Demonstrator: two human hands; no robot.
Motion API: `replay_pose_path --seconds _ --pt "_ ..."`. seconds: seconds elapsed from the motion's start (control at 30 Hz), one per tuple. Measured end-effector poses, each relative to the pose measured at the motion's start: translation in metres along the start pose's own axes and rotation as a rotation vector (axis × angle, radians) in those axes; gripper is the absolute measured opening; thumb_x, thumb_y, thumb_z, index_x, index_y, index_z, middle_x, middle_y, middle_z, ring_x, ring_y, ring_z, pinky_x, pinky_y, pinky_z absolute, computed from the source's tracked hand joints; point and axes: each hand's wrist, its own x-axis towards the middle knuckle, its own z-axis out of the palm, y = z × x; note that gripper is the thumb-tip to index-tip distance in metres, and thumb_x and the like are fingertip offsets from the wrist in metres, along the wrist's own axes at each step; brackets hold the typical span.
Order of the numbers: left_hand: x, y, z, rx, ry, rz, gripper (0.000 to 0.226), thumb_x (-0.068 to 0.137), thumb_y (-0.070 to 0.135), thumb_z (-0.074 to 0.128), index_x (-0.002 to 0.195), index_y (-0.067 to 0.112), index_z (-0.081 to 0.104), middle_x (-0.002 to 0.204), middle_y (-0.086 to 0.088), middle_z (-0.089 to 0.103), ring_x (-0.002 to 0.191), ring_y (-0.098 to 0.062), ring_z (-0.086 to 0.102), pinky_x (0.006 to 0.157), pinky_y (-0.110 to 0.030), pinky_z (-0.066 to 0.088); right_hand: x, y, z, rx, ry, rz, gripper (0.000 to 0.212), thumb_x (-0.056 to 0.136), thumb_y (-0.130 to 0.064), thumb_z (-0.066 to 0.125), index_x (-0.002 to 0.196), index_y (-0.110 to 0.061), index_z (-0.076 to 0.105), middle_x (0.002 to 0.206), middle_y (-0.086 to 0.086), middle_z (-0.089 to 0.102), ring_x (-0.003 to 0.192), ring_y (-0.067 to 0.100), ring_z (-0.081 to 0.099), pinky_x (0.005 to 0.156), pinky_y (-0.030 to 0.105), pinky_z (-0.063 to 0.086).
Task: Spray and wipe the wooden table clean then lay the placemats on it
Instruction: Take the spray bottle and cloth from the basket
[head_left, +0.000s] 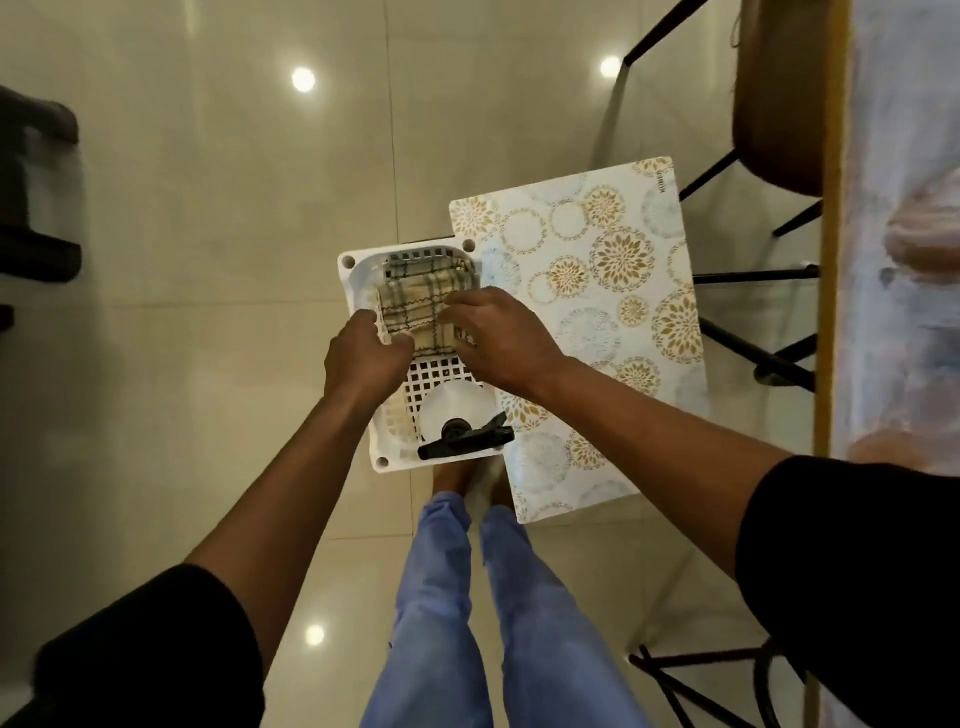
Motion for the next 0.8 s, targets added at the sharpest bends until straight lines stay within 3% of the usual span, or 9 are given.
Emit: replay_pose_path --seconds 0.13,0.27,0.4,0.47,0.57,0.67,0.73,0.8 --pt "0.014 -0.010 0.012 -0.025 0.046 -0.123 0.047 0.098 0.035 0.067 0.138 0.012 0.061 0.132 -0.010 0.070 0.126 -0.035 0.062 0.105 -0.041 0.050 0.009 0.017 0.021 -0.196 -0.004 -0.194 0.036 0.085 -0.014 0.075 0.121 -0.008 0.075 0.132 0.012 0.069 0.126 0.035 0.058 0.098 0.051 0.055" --pt "0.022 -0.014 0.018 -0.078 0.107 -0.140 0.038 0.095 0.034 0.070 0.128 0.017 0.070 0.127 -0.008 0.073 0.120 -0.033 0.066 0.103 -0.043 0.053 0.013 0.025 0.030 -0.227 0.015 -0.224 0.037 0.082 -0.018 0.079 0.118 -0.010 0.077 0.132 0.010 0.070 0.126 0.036 0.059 0.091 0.054 0.057" --pt "0.031 -0.016 0.022 -0.237 0.141 -0.177 0.027 0.081 0.045 0.080 0.092 0.021 0.074 0.095 -0.004 0.078 0.091 -0.032 0.076 0.089 -0.046 0.062 0.015 0.026 0.032 -0.229 0.020 -0.201 0.039 0.081 -0.024 0.080 0.118 -0.011 0.077 0.132 0.009 0.071 0.126 0.035 0.060 0.090 0.052 0.057" --pt "0.033 -0.017 0.022 -0.367 0.118 -0.205 0.028 0.079 0.041 0.087 0.075 0.016 0.074 0.076 -0.006 0.077 0.075 -0.030 0.078 0.082 -0.048 0.065 0.014 0.026 0.032 -0.219 0.009 -0.180 0.050 0.078 -0.033 0.085 0.122 -0.012 0.075 0.133 0.007 0.070 0.128 0.034 0.059 0.091 0.050 0.056" --pt "0.033 -0.017 0.018 -0.558 0.038 -0.241 0.035 0.080 0.028 0.091 0.090 -0.001 0.075 0.074 -0.011 0.076 0.065 -0.025 0.075 0.073 -0.045 0.068 0.013 0.024 0.031 -0.210 0.003 -0.148 0.066 0.076 -0.046 0.085 0.131 -0.013 0.068 0.135 0.005 0.068 0.130 0.031 0.056 0.094 0.048 0.054" --pt "0.027 -0.007 0.010 -0.641 -0.017 -0.239 0.034 0.079 0.025 0.093 0.091 -0.002 0.076 0.080 -0.014 0.078 0.067 -0.025 0.076 0.065 -0.035 0.066 0.013 0.015 0.029 -0.189 0.021 -0.107 0.076 0.075 -0.056 0.083 0.136 -0.016 0.061 0.129 0.003 0.068 0.125 0.029 0.056 0.092 0.046 0.053" --pt "0.021 0.002 0.005 -0.692 -0.047 -0.234 0.031 0.079 0.023 0.094 0.089 0.000 0.077 0.083 -0.016 0.079 0.068 -0.025 0.077 0.062 -0.033 0.064 0.012 0.008 0.027 -0.169 0.071 -0.083 0.072 0.079 -0.056 0.078 0.137 -0.017 0.060 0.126 0.003 0.068 0.119 0.028 0.058 0.089 0.044 0.053" --pt "0.013 0.012 0.001 -0.713 -0.053 -0.204 0.027 0.080 0.023 0.093 0.085 0.002 0.076 0.080 -0.015 0.078 0.065 -0.023 0.075 0.061 -0.032 0.063 0.014 0.004 0.026 -0.144 0.160 -0.071 0.058 0.083 -0.042 0.074 0.134 -0.016 0.065 0.119 0.004 0.071 0.108 0.030 0.063 0.082 0.044 0.054"
